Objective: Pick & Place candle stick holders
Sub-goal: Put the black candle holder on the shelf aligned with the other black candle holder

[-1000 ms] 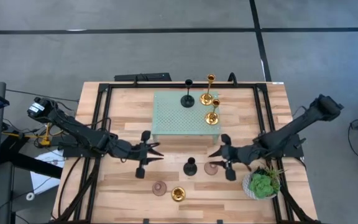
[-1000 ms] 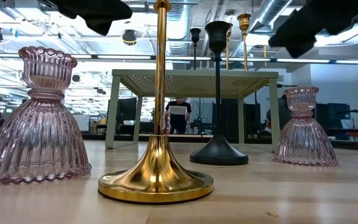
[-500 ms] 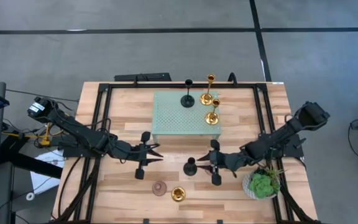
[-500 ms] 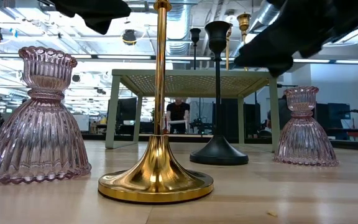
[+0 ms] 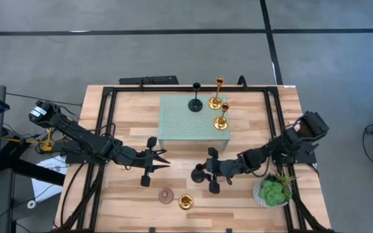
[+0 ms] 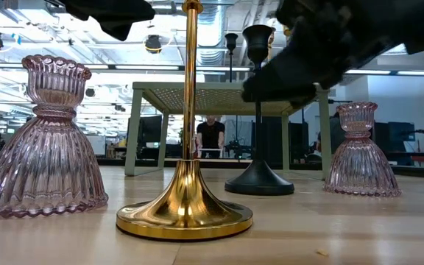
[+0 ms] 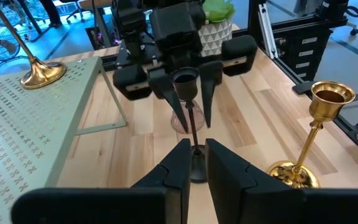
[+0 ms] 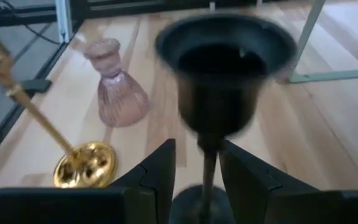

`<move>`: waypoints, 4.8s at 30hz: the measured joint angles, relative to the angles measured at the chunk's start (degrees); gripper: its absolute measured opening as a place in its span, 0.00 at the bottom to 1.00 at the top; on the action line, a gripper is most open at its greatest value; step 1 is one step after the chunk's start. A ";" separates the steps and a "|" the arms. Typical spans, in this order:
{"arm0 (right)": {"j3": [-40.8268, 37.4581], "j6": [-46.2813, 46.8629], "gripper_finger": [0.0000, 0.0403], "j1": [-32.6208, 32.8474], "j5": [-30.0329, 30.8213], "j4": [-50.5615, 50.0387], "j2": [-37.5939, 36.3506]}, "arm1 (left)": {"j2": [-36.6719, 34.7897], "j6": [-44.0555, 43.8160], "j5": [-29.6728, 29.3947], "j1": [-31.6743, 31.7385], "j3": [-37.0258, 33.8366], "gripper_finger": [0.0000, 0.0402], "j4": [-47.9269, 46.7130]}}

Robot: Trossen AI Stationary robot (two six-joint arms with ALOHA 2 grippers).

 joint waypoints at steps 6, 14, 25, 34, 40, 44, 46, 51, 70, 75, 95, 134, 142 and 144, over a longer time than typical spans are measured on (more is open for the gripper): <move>2.16 0.03 0.23 -0.08 -0.13 -0.78 2.01 | 0.00 -0.19 0.02 0.00 0.00 0.12 -0.05; 2.37 0.59 0.03 0.12 0.13 -1.95 0.74 | 0.00 -0.21 0.02 0.00 0.00 0.12 -0.40; 11.65 -0.57 0.01 -0.70 7.28 -13.84 -4.38 | 0.00 -0.19 0.02 0.02 -0.02 0.12 -0.40; 18.34 -3.18 0.00 -3.60 20.02 -15.42 -7.16 | 0.00 -0.19 0.02 0.02 -0.04 0.12 -0.37; 21.12 -3.69 0.00 -7.44 24.37 -17.56 -7.16 | 0.00 -0.19 0.00 0.02 -0.04 0.12 -0.38; 23.30 -3.62 0.00 -10.71 24.33 -19.94 -7.16 | 0.00 -0.18 0.00 0.02 -0.04 0.12 -0.38; 24.76 -3.63 0.00 -12.39 24.26 -21.72 -7.16 | 0.00 -0.14 0.02 0.02 -0.04 0.12 -0.38; 28.53 -1.85 0.00 -16.38 22.46 -28.76 -7.16 | 0.00 -0.10 0.00 0.02 -0.04 0.12 -0.38; 31.35 5.84 0.00 -20.36 18.09 -39.51 -7.10 | 0.00 0.03 0.00 0.02 -0.04 0.12 -0.38; 31.35 6.01 0.00 -20.12 18.00 -39.73 -7.10 | 0.00 0.03 0.00 0.01 -0.04 0.12 -0.38; 31.33 5.33 0.05 -20.15 15.10 -40.39 -7.10 | 0.00 0.01 0.00 0.00 -0.04 0.12 -0.38; 31.31 -0.63 0.22 -17.89 15.06 -47.48 -7.12 | 0.00 -0.19 -0.01 0.01 -0.04 0.12 -0.38; 31.31 -2.94 0.23 -17.89 9.57 -48.63 -7.12 | 0.00 -0.17 -0.01 0.00 -0.04 0.12 -0.38; 31.29 -3.51 0.25 -17.89 7.47 -48.65 -7.12 | 0.00 -0.16 -0.02 0.02 -0.04 0.12 -0.40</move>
